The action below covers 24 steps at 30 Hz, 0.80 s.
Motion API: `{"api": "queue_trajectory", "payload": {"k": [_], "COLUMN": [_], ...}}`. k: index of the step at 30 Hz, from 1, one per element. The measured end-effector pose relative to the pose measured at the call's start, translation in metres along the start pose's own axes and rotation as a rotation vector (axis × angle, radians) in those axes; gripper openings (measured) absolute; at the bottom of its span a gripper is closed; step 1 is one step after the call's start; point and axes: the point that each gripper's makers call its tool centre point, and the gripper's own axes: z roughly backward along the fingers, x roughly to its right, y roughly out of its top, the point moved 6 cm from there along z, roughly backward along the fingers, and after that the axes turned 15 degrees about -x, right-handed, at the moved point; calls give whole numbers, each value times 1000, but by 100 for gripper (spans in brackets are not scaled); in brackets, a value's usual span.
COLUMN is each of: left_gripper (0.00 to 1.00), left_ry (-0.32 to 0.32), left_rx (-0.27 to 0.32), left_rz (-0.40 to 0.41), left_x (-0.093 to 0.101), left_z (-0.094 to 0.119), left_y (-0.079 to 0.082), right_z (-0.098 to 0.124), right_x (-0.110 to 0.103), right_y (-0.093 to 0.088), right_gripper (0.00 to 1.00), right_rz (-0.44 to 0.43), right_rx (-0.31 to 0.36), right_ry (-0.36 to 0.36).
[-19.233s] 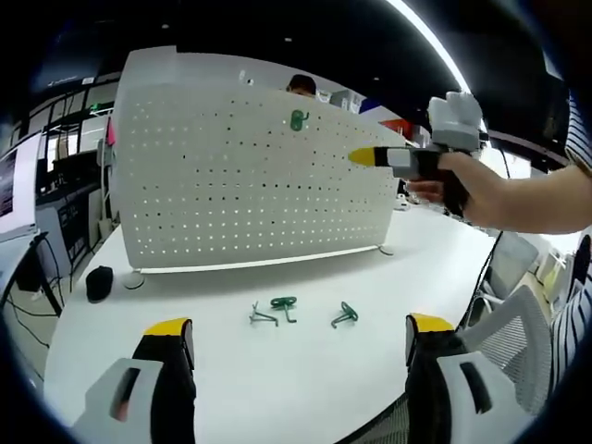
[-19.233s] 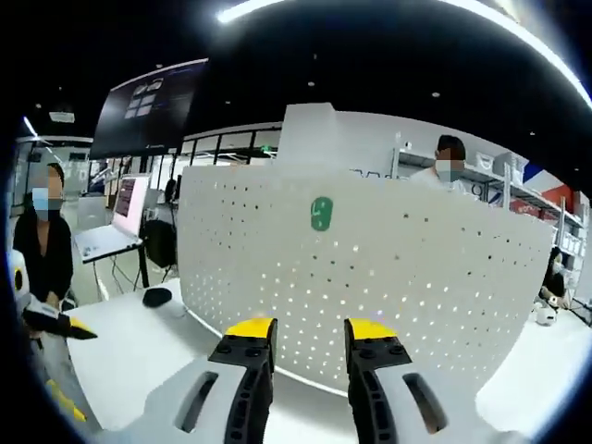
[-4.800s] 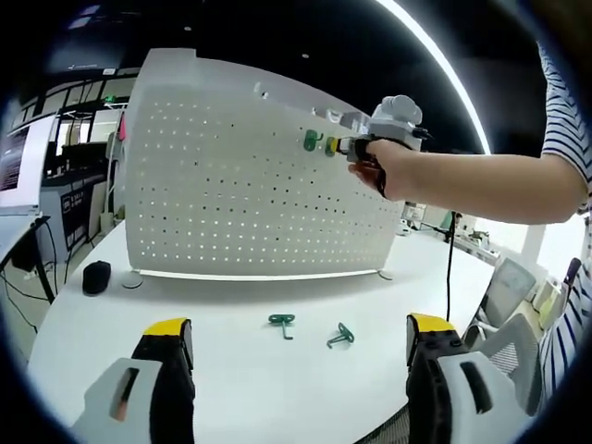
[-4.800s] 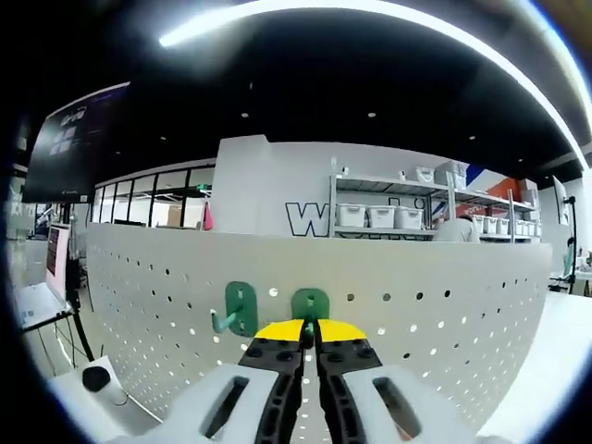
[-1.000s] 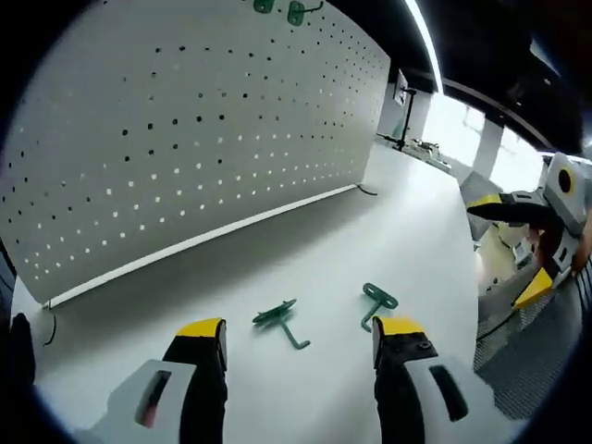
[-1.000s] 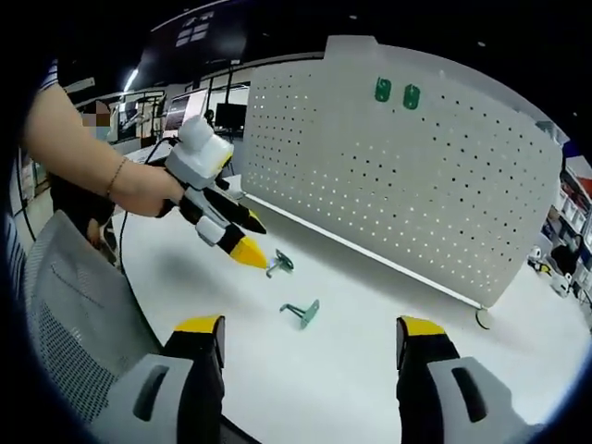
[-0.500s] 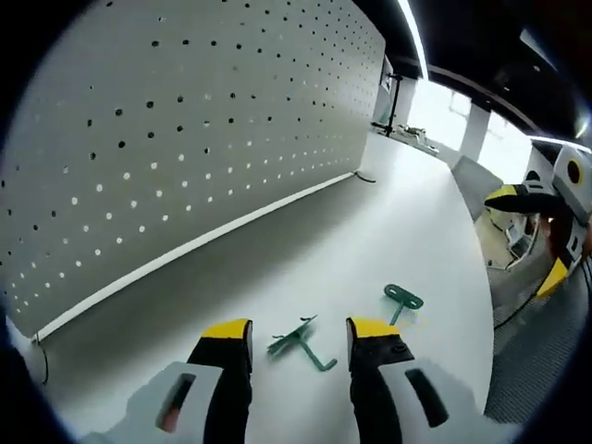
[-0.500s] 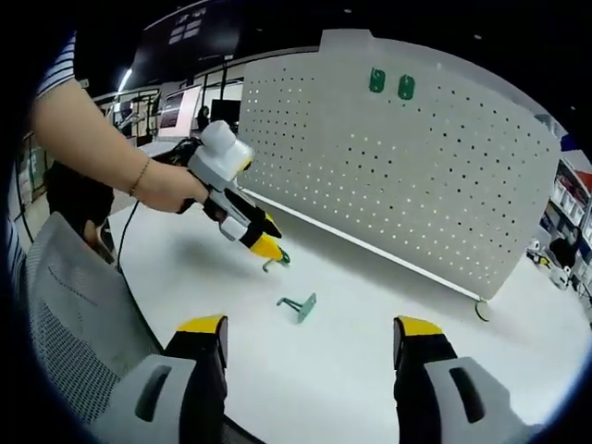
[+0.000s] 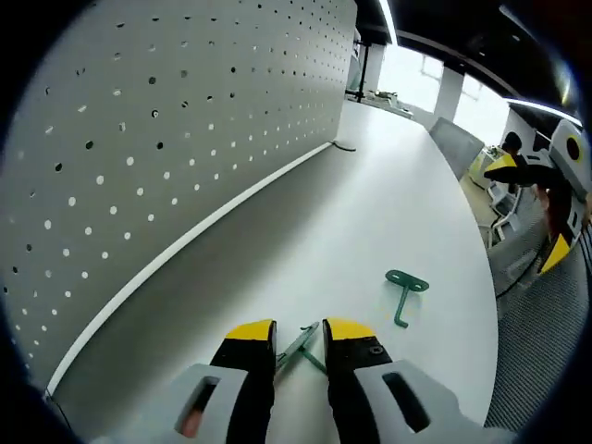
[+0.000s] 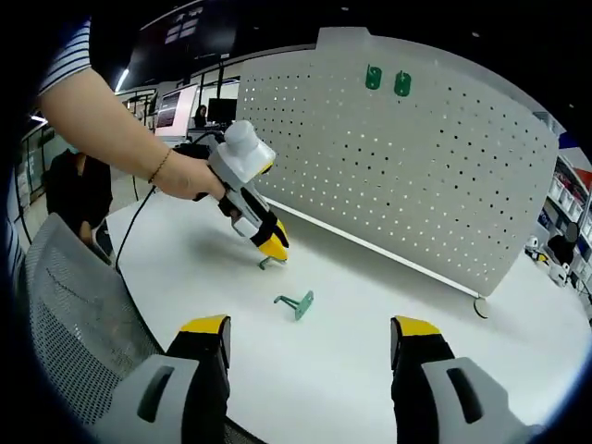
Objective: Insert the hook assembly into the mounting plate slot until the hook locks in place.
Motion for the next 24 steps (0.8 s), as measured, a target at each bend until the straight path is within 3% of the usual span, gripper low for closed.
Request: {"api": "queue_trajectory", "payload": {"k": [5, 13, 16, 19, 24], "left_gripper": [9, 4, 3, 2, 1], "left_ry": [0, -36, -43, -47, -22], "left_rx": [-64, -80, -66, -6, 37], "left_rz": [-90, -56, -16, 60, 94], "left_x": [4, 7, 5, 3, 2], "left_z": [-3, -2, 1, 6, 18], "left_y": [-1, -5, -6, -3, 0], "right_z": [0, 0, -1, -1, -1], "right_x": [0, 0, 0, 0, 2], "right_y": [0, -1, -1, -1, -1], "right_gripper": [66, 64, 64, 64, 64], "right_rz": [0, 2, 3, -1, -12], "right_rx": [-3, -5, -7, -7, -5], "right_ry": [-1, 2, 3, 0, -2]}}
